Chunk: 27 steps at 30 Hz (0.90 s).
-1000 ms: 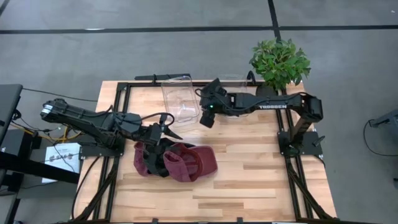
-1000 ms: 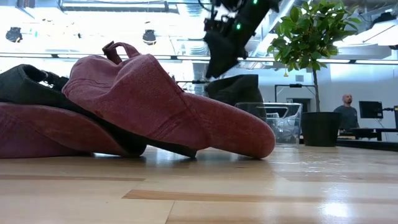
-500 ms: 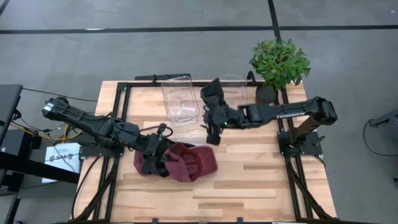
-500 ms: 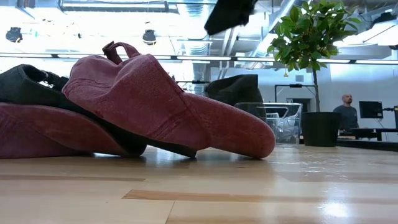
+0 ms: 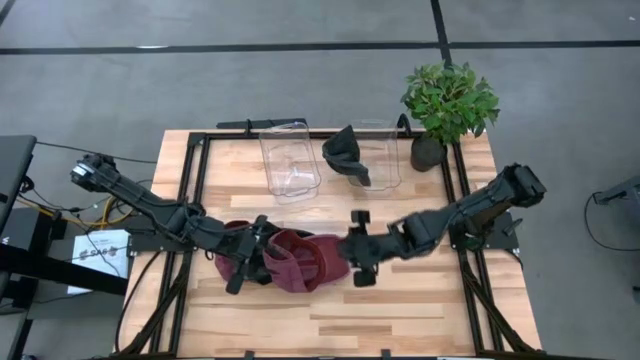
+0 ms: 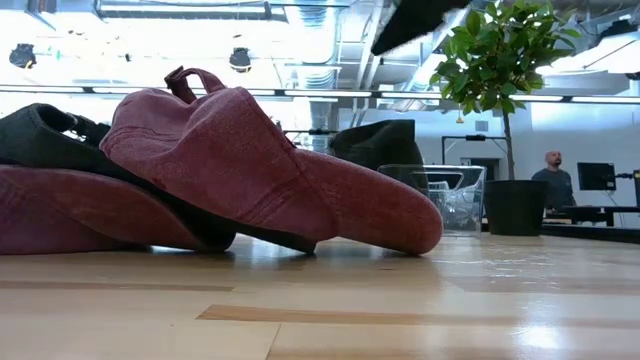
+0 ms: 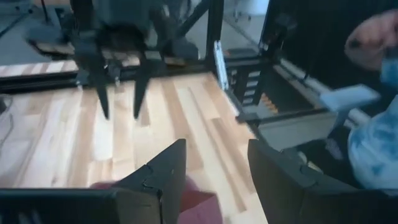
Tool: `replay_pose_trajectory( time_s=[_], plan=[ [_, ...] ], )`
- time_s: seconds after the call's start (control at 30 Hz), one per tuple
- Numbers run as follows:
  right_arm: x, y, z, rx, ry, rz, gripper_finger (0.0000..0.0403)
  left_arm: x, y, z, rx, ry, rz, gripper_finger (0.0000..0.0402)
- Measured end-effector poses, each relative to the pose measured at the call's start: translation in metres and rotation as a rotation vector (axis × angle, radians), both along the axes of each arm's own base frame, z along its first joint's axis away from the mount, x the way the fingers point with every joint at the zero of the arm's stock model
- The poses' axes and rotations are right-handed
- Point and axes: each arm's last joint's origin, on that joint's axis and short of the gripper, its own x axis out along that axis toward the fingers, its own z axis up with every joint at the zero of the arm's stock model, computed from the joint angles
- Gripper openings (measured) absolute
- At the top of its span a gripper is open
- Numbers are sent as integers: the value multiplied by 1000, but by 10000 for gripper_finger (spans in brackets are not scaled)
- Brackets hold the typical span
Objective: Pick & Place hat
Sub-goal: Put the right red cap in the left transparent bin
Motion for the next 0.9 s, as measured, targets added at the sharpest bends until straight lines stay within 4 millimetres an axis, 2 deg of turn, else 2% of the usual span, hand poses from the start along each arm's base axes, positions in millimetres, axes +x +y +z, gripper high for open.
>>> replay_pose_trajectory(
  time_s=[0.27,0.53,0.73,0.9],
  plan=[
    [-26,35,-53,-8,-67,128,146,-3,-2,-23,-32,-81,50,171],
    [-41,54,-69,25,-148,217,144,-11,5,-57,-72,-170,103,171],
    [-34,48,-79,16,-137,191,141,-13,6,-55,-119,-241,103,171],
    [-17,48,-105,-25,-141,204,139,-13,6,-56,-115,-234,103,171]
  ],
)
